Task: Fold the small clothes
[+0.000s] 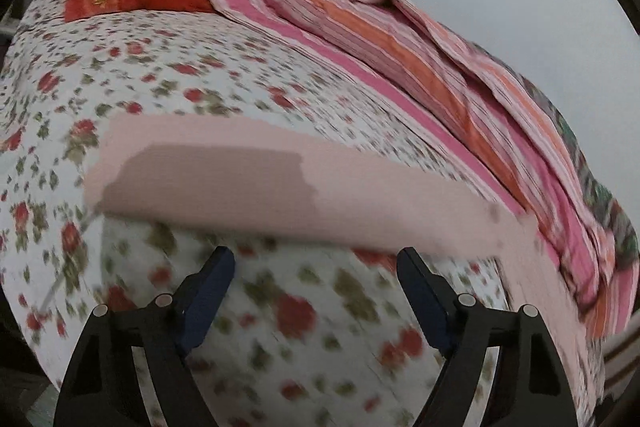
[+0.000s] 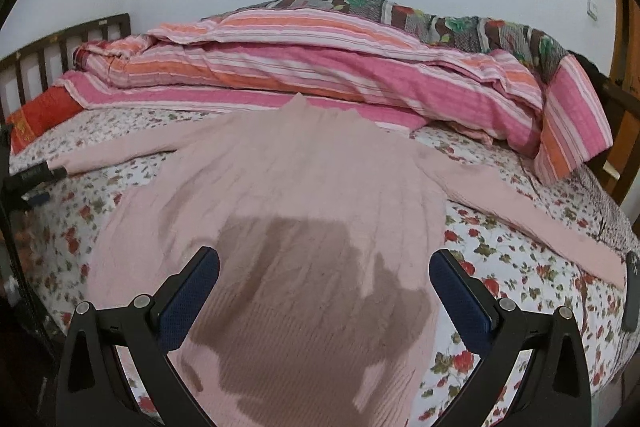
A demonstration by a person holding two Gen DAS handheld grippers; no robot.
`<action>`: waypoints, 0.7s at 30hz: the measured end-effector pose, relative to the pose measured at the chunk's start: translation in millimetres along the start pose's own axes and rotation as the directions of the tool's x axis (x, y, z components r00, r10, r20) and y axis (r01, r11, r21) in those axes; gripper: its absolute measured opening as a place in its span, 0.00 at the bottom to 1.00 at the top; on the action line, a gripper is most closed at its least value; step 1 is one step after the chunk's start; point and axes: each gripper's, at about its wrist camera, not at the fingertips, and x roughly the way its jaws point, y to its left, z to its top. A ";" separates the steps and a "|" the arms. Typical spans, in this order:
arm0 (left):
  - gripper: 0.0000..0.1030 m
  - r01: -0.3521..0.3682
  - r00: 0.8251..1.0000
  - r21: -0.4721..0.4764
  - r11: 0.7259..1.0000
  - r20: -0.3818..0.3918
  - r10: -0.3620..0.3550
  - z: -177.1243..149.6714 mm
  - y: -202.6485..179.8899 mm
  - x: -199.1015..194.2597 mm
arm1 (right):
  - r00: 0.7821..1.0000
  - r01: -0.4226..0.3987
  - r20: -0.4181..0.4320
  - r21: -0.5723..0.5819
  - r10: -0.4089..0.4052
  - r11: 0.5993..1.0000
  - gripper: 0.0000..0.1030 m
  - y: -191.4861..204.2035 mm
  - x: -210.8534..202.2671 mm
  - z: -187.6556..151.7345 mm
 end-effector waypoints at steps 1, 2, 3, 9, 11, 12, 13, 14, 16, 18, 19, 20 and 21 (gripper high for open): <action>0.79 -0.011 1.000 -0.011 1.000 0.008 0.011 4.5 3.3 2.4 | 1.000 -0.002 -0.001 0.002 0.002 1.000 1.00 -0.2 2.7 -1.3; 0.78 -0.021 1.000 -0.021 1.000 0.017 0.022 9.1 7.4 4.8 | 1.000 -0.009 -0.004 0.009 0.009 1.000 1.00 -1.2 5.4 -2.3; 0.75 -0.033 0.999 -0.031 0.999 0.028 0.034 13.5 11.4 7.5 | 1.000 -0.028 -0.011 0.021 0.028 0.999 1.00 -2.8 9.4 -3.9; 0.47 -0.136 0.988 -0.044 0.990 0.069 0.139 36.4 27.2 20.6 | 0.997 -0.059 -0.050 0.058 0.061 0.997 1.00 -13.8 34.8 -10.2; 0.24 -0.164 0.983 -0.007 0.986 0.079 0.165 41.7 23.9 22.9 | 0.995 -0.070 -0.061 0.086 0.076 0.994 1.00 -19.9 42.9 -11.2; 0.18 -0.189 0.978 0.003 0.982 0.088 0.188 43.4 21.9 22.5 | 0.994 -0.076 -0.066 0.098 0.083 0.992 0.99 -23.0 45.9 -11.1; 0.08 -0.185 0.978 0.009 0.983 0.105 0.183 45.4 18.9 20.1 | 0.993 -0.083 -0.072 0.112 0.091 0.990 0.99 -26.6 49.2 -11.1; 0.08 -0.176 0.979 0.014 0.984 0.109 0.173 48.2 14.6 19.4 | 0.992 -0.089 -0.074 0.127 0.099 0.988 0.99 -30.3 51.6 -11.6; 0.07 -0.178 0.977 0.027 0.984 0.122 0.173 52.9 1.4 16.5 | 0.992 -0.095 -0.073 0.157 0.107 0.983 0.99 -40.2 55.4 -11.6; 0.07 -0.163 0.978 0.057 0.985 0.141 0.154 57.2 -16.7 13.1 | 0.992 -0.094 -0.070 0.177 0.108 0.980 0.98 -49.8 57.9 -10.4; 0.07 -0.157 0.978 0.079 0.984 0.151 0.144 59.1 -29.7 10.8 | 0.992 -0.092 -0.068 0.183 0.106 0.979 0.98 -53.6 58.2 -10.3; 0.07 -0.147 0.978 0.103 0.984 0.162 0.130 60.4 -44.3 8.4 | 0.992 -0.091 -0.063 0.190 0.105 0.978 0.98 -58.5 57.9 -10.1; 0.07 -0.135 0.979 0.126 0.983 0.170 0.113 61.2 -58.8 6.8 | 0.993 -0.090 -0.057 0.196 0.103 0.976 0.98 -64.2 57.3 -9.7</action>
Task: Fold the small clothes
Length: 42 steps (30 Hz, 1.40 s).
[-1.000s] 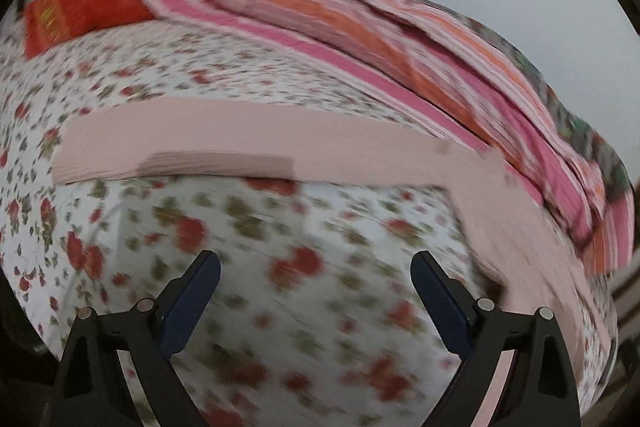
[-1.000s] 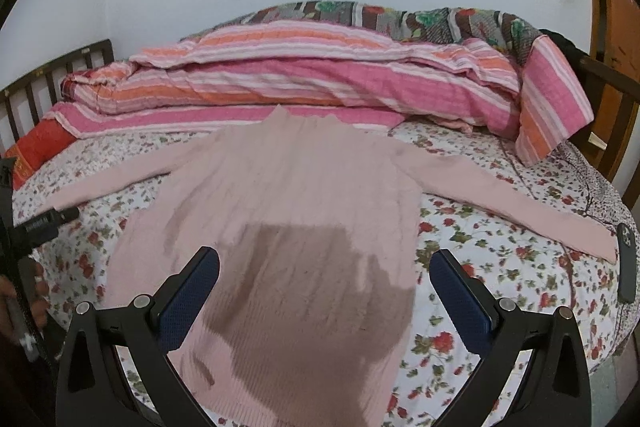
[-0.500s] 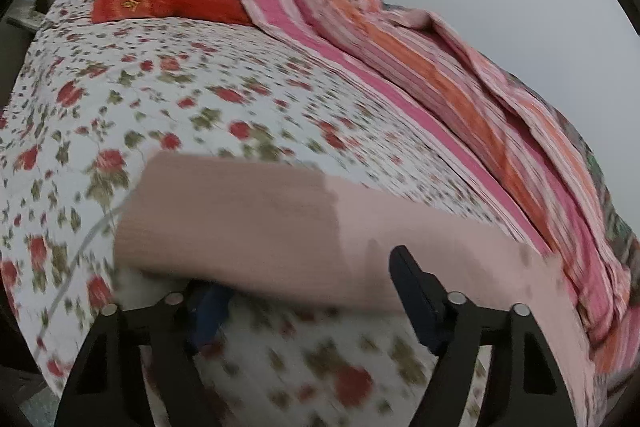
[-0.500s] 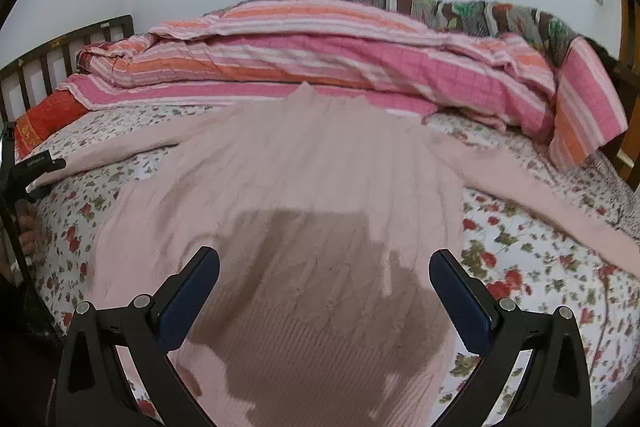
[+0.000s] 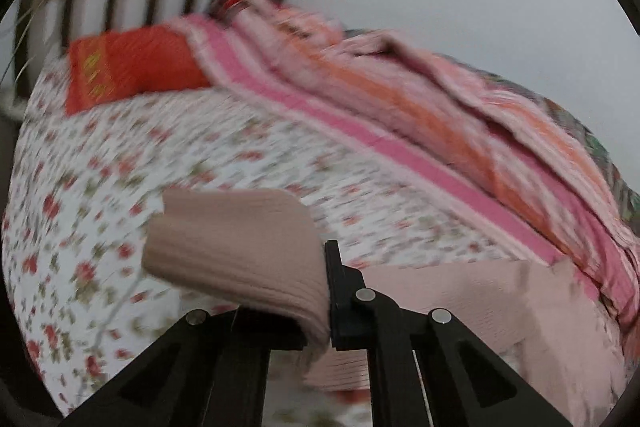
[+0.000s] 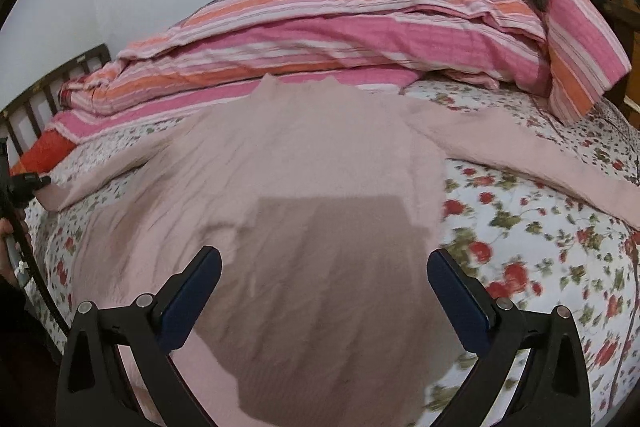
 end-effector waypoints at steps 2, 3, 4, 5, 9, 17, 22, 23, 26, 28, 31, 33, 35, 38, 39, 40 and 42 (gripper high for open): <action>0.07 0.038 0.999 0.051 0.998 0.024 -0.040 6.0 -35.3 -8.6 | 1.000 0.004 0.012 0.011 -0.004 1.000 0.98 -11.6 -2.9 2.8; 0.07 0.065 0.997 0.080 0.995 0.035 -0.068 8.4 -57.5 -13.1 | 1.000 0.005 0.015 0.015 -0.005 1.000 0.98 -16.0 -3.9 3.4; 0.07 0.082 0.996 0.096 0.992 0.039 -0.086 9.1 -71.6 -16.0 | 1.000 0.004 0.019 0.021 -0.004 1.000 0.98 -22.0 -5.0 4.2; 0.06 0.111 0.992 0.122 0.986 0.040 -0.117 9.8 -94.8 -19.5 | 1.000 0.001 0.023 0.030 -0.002 1.000 0.98 -29.2 -6.8 4.7; 0.06 0.216 0.974 0.221 0.951 0.021 -0.226 3.7 -184.8 -31.4 | 0.999 0.019 0.037 0.049 -0.021 0.999 0.98 -52.6 -11.8 3.7; 0.06 0.373 0.926 0.386 0.844 -0.090 -0.368 -55.2 -359.3 -43.7 | 0.996 0.065 0.054 0.112 -0.071 0.992 0.98 -104.6 -27.8 -0.5; 0.06 0.475 0.880 0.444 0.760 -0.264 -0.395 -132.9 -433.6 -34.6 | 0.994 0.090 0.048 0.168 -0.099 0.982 0.98 -131.9 -37.0 -7.3; 0.07 0.487 0.873 0.452 0.747 -0.291 -0.392 -146.4 -442.6 -31.5 | 0.995 0.086 0.037 0.186 -0.095 0.979 0.98 -138.1 -37.7 -9.3; 0.08 0.523 0.843 0.465 0.715 -0.406 -0.353 -180.4 -461.9 -19.1 | 0.995 0.095 0.024 0.198 -0.102 0.976 0.98 -147.7 -40.8 -14.2; 0.28 0.555 0.808 0.445 0.702 -0.490 -0.328 -192.3 -465.9 -13.6 | 0.993 0.109 0.019 0.195 -0.115 0.975 0.98 -150.7 -40.8 -15.5; 0.62 0.569 0.793 0.410 0.713 -0.505 -0.342 -187.7 -456.8 -19.6 | 0.994 0.103 0.012 0.206 -0.108 0.973 0.98 -154.3 -37.1 -14.3; 0.82 0.563 0.803 0.400 0.723 -0.473 -0.363 -177.1 -445.6 -25.6 | 0.996 0.088 0.011 0.213 -0.093 0.973 0.98 -153.5 -32.0 -10.8; 0.83 0.556 0.816 0.389 0.735 -0.424 -0.392 -159.9 -421.0 -35.0 | 0.997 0.073 0.012 0.213 -0.077 0.974 0.98 -150.3 -27.2 -7.4; 0.83 0.524 0.836 0.382 0.761 -0.399 -0.376 -134.7 -395.3 -27.0 | 0.998 0.059 0.012 0.208 -0.063 0.976 0.98 -141.9 -17.7 -0.4; 0.83 0.512 0.844 0.380 0.771 -0.392 -0.366 -129.2 -388.6 -22.0 | 0.998 0.053 0.012 0.207 -0.057 0.977 0.98 -138.3 -14.1 2.2; 0.83 0.486 0.857 0.377 0.788 -0.382 -0.346 -120.1 -371.6 -16.2 | 0.999 0.048 0.011 0.206 -0.051 0.977 0.98 -134.4 -10.0 5.1; 0.83 0.438 0.882 0.377 0.816 -0.353 -0.311 -108.0 -346.3 -8.2 | 0.999 0.036 0.013 0.203 -0.040 0.979 0.96 -126.8 -3.4 10.0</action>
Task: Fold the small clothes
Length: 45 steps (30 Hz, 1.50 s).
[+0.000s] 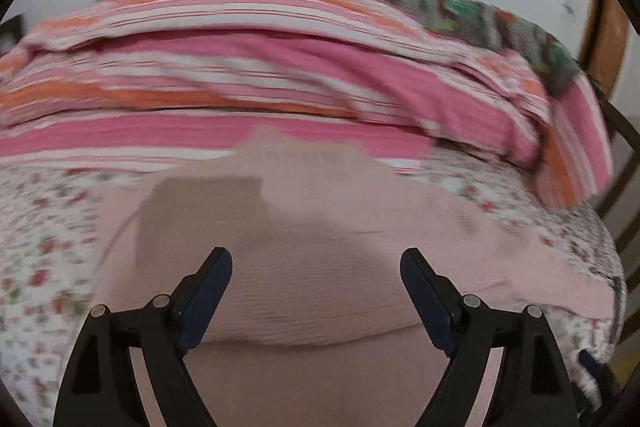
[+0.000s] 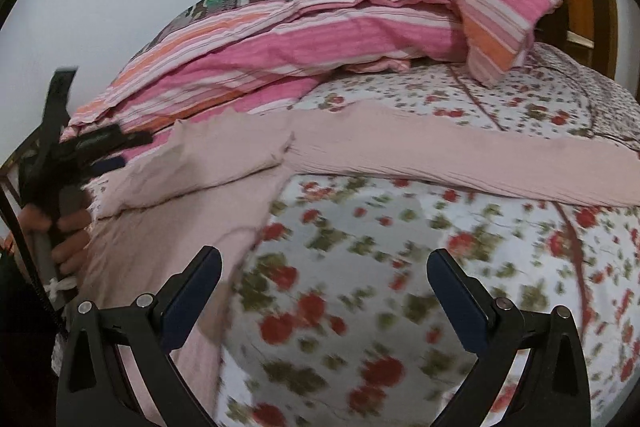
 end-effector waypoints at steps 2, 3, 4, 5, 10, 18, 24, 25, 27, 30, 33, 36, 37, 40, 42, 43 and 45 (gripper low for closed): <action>0.83 -0.091 0.996 -0.025 0.996 0.008 0.091 -3.4 35.8 -3.4 | 1.000 -0.005 0.001 -0.006 0.005 1.000 0.91 7.8 6.1 2.7; 0.83 -0.130 0.991 -0.037 0.991 0.007 0.130 -5.4 51.1 -3.5 | 1.000 -0.006 -0.001 -0.012 0.006 1.000 0.84 12.7 9.7 4.2; 0.83 -0.175 0.985 -0.057 0.983 0.000 0.175 -8.0 68.6 -2.0 | 1.000 -0.006 -0.004 -0.022 0.006 1.000 0.77 18.6 13.8 5.5; 0.83 -0.213 0.977 -0.081 0.974 -0.012 0.212 -11.5 86.0 -0.1 | 1.000 -0.004 -0.008 -0.028 0.004 1.000 0.74 22.4 16.9 6.3; 0.81 -0.223 0.972 -0.144 0.964 -0.110 0.208 -29.7 136.9 27.5 | 0.997 0.002 -0.072 -0.057 -0.006 0.998 0.55 45.1 42.8 3.0; 0.82 -0.196 0.978 -0.109 0.975 -0.094 0.186 -34.6 138.0 17.5 | 0.990 0.109 -0.076 -0.130 -0.120 0.986 0.55 61.6 45.0 -3.0; 0.83 -0.180 0.982 -0.055 0.982 -0.062 0.177 -62.3 127.7 4.9 | 0.990 0.121 -0.060 -0.053 -0.124 0.991 0.55 35.6 25.4 0.8; 0.83 -0.167 0.985 -0.069 0.984 -0.043 0.164 -63.8 129.1 1.2 | 0.989 0.133 -0.055 -0.045 -0.135 0.990 0.55 30.0 22.5 1.4; 0.83 -0.154 0.988 -0.093 0.984 -0.032 0.152 -63.1 133.0 -0.2 | 0.984 0.173 -0.033 -0.020 -0.173 0.985 0.55 11.7 12.4 4.3; 0.84 -0.151 0.988 -0.097 0.984 -0.042 0.148 -62.3 133.9 2.7 | 0.972 0.235 -0.003 0.031 -0.235 0.972 0.57 -23.2 -4.0 9.3; 0.87 -0.184 0.982 -0.061 0.981 -0.055 0.181 -62.5 126.6 7.0 | 0.959 0.280 0.009 0.081 -0.282 0.956 0.58 -64.4 -17.4 12.3; 0.87 -0.212 0.976 -0.038 0.976 -0.059 0.210 -63.2 121.7 9.4 | 0.944 0.326 0.012 0.134 -0.331 0.936 0.60 -106.3 -27.3 11.4; 0.87 -0.214 0.976 -0.038 0.976 -0.060 0.211 -63.1 121.8 9.9 | 0.942 0.330 0.013 0.152 -0.335 0.932 0.63 -118.3 -29.2 10.8; 0.88 -0.214 0.975 -0.042 0.976 -0.064 0.212 -62.7 123.1 11.5 | 0.946 0.316 0.005 0.223 -0.325 0.922 0.65 -156.2 -31.7 6.2; 0.89 -0.227 0.972 -0.035 0.973 -0.068 0.225 -62.4 121.5 13.1 | 0.962 0.258 0.023 0.266 -0.274 0.929 0.66 -174.6 -33.6 3.7; 0.89 -0.239 0.969 -0.026 0.971 -0.071 0.237 -62.1 119.7 14.4 | 0.964 0.244 0.033 0.276 -0.263 0.930 0.66 -180.2 -34.0 4.2; 0.89 -0.252 0.965 -0.016 0.968 -0.075 0.250 -61.3 117.4 15.9 | 0.963 0.244 0.043 0.281 -0.266 0.928 0.66 -186.8 -32.3 8.3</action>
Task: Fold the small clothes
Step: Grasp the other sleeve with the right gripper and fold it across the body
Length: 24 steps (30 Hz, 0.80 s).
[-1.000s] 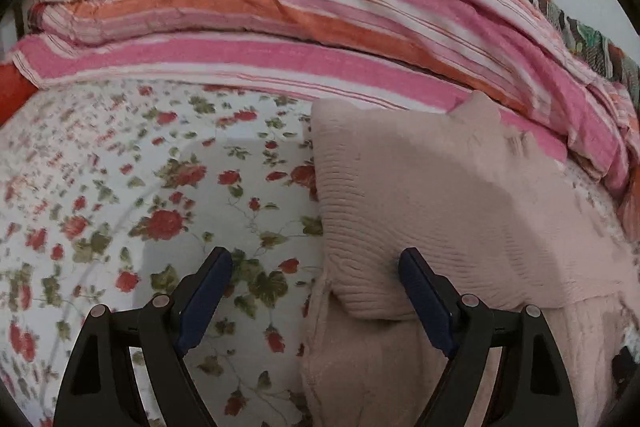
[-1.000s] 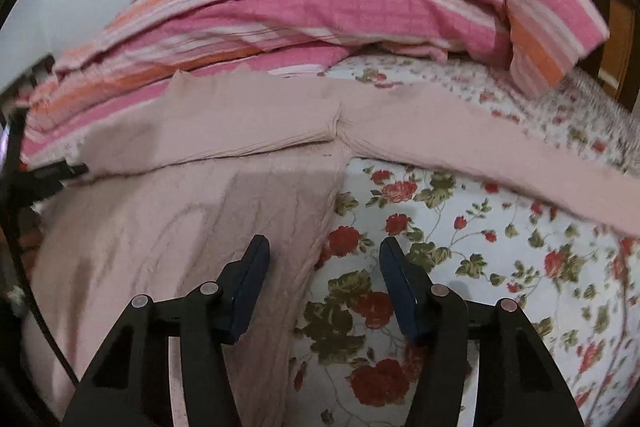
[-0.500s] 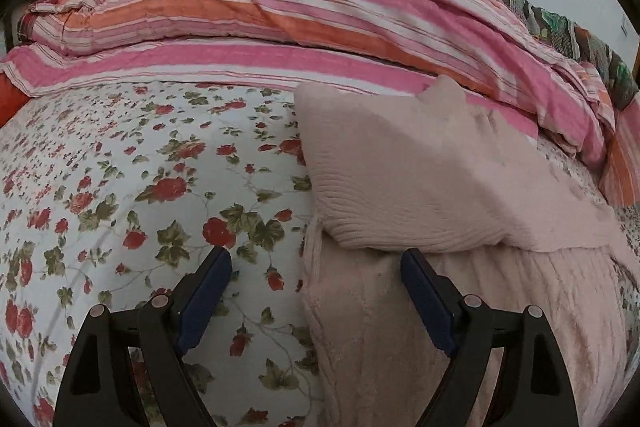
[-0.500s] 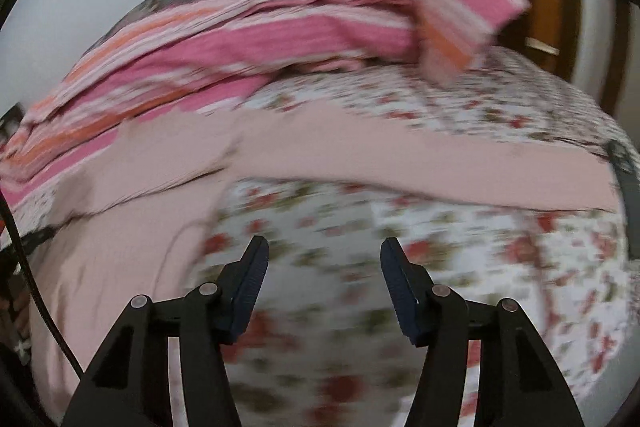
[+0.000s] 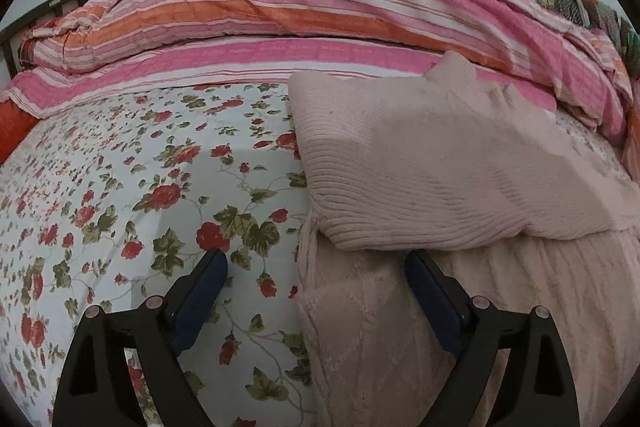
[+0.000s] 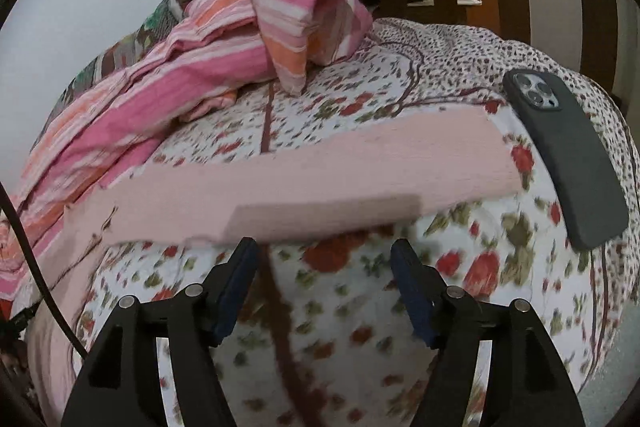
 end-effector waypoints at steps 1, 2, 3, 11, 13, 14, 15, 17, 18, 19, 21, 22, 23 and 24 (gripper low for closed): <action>0.90 -0.002 1.000 0.001 1.000 -0.001 0.002 0.1 -0.3 0.2 | 1.000 -0.001 0.005 0.013 0.001 1.000 0.66 -4.0 2.9 3.6; 0.90 -0.001 1.000 0.000 1.000 -0.001 0.001 0.1 0.3 0.4 | 1.000 -0.005 0.010 0.030 0.005 1.000 0.66 -8.3 5.4 7.0; 0.90 -0.001 1.000 -0.001 1.000 -0.001 0.001 0.0 0.1 0.4 | 1.000 -0.011 0.017 0.051 0.010 0.999 0.66 -12.6 8.4 11.3; 0.89 0.009 1.000 -0.010 1.000 0.004 -0.009 -0.4 0.7 -0.2 | 0.989 0.133 0.054 0.020 -0.134 0.991 0.07 -10.8 17.4 40.9; 0.89 0.011 1.000 -0.011 1.000 0.005 -0.011 -0.3 1.0 -0.5 | 0.988 0.141 0.069 0.003 -0.140 0.990 0.07 -4.3 12.5 48.8; 0.89 0.010 1.000 -0.012 1.000 0.004 -0.010 -0.3 1.2 -0.3 | 0.986 0.147 0.085 -0.009 -0.146 0.989 0.07 0.8 8.0 52.9; 0.89 0.015 1.000 -0.015 1.000 0.006 -0.015 -0.4 2.0 -0.8 | 0.984 0.152 0.097 -0.021 -0.149 0.988 0.07 7.1 3.0 56.8; 0.88 0.033 0.999 -0.025 0.999 0.010 -0.033 -0.7 4.1 -1.9 | 0.982 0.151 0.124 -0.034 -0.146 0.988 0.07 20.0 -7.4 65.0; 0.88 0.043 0.999 -0.031 0.999 0.013 -0.043 -0.7 5.7 -2.6 | 0.980 0.148 0.142 -0.042 -0.141 0.988 0.06 30.7 -14.5 70.3; 0.88 0.057 0.998 -0.040 0.998 0.017 -0.057 -0.8 7.7 -3.5 | 0.978 0.147 0.155 -0.052 -0.137 0.988 0.06 40.1 -19.7 73.9; 0.88 0.106 0.994 -0.069 0.992 0.032 -0.104 -1.6 15.0 -6.4 | 0.973 0.154 0.185 -0.082 -0.137 0.985 0.06 66.3 -29.5 80.9; 0.88 0.146 0.989 -0.097 0.985 0.045 -0.142 -2.5 21.6 -9.0 | 0.971 0.157 0.199 -0.100 -0.135 0.983 0.06 82.5 -33.9 82.8; 0.88 0.180 0.983 -0.128 0.975 0.058 -0.174 -3.5 28.8 -11.9 | 0.969 0.157 0.210 -0.116 -0.131 0.981 0.06 98.5 -37.5 84.8; 0.88 0.211 0.977 -0.162 0.964 0.074 -0.202 -5.3 37.7 -15.5 | 0.968 0.154 0.218 -0.134 -0.123 0.979 0.06 117.5 -40.7 86.3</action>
